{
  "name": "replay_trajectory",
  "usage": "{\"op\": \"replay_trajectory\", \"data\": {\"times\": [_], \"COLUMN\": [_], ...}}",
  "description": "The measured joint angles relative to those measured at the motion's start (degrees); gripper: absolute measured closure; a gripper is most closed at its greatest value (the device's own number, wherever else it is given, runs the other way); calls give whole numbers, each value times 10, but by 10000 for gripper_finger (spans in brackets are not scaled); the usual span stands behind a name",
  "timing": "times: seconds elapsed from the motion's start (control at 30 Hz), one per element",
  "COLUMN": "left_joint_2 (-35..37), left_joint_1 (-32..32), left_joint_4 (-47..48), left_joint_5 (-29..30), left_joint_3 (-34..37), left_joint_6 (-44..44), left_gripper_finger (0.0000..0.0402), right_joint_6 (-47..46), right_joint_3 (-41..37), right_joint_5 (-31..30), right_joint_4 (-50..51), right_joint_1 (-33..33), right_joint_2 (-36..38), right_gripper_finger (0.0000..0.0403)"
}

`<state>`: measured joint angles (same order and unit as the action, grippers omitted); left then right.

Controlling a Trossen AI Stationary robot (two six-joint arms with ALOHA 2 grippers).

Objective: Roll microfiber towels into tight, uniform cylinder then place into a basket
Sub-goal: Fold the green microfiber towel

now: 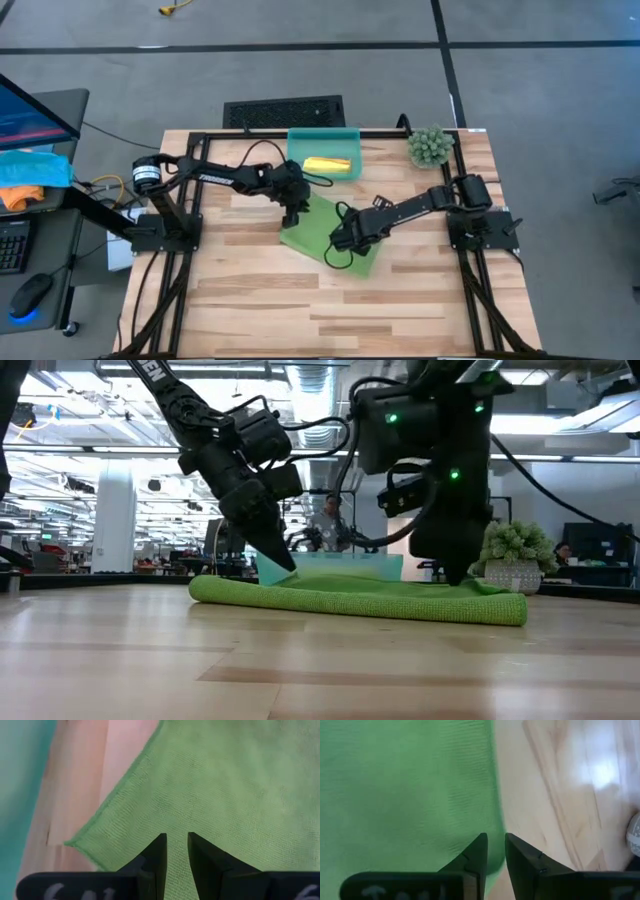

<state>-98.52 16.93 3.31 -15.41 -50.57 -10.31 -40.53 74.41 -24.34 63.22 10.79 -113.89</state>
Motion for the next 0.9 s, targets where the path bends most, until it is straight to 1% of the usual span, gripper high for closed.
{"op": "replay_trajectory", "data": {"times": [0.1,0.23,0.3,0.4,0.47,0.53,0.63,0.7,0.77,0.83,0.9], "left_joint_2": [1,17,25,28,29,29,28,28,28,28,28], "left_joint_1": [-10,-41,-65,-111,-146,-180,-224,-243,-254,-257,-257], "left_joint_4": [13,54,80,88,88,88,88,89,90,93,92], "left_joint_5": [2,28,40,42,45,73,151,205,246,263,261], "left_joint_3": [0,0,0,0,0,0,0,0,0,0,1], "left_joint_6": [0,0,0,8,17,18,20,27,39,54,70], "left_gripper_finger": [334,334,334,334,334,334,334,334,334,334,334], "right_joint_6": [0,-17,-34,-60,-81,-85,-85,-86,-85,-85,-85], "right_joint_3": [0,0,0,0,0,0,0,0,0,0,0], "right_joint_5": [-2,-12,-14,-17,-35,-47,-49,-49,-43,-42,-42], "right_joint_4": [23,49,52,51,49,44,36,33,27,18,15], "right_joint_1": [20,48,67,102,127,147,172,184,192,193,192], "right_joint_2": [10,36,58,86,99,108,109,109,109,109,109], "right_gripper_finger": [313,313,313,313,313,313,313,313,313,313,313]}}
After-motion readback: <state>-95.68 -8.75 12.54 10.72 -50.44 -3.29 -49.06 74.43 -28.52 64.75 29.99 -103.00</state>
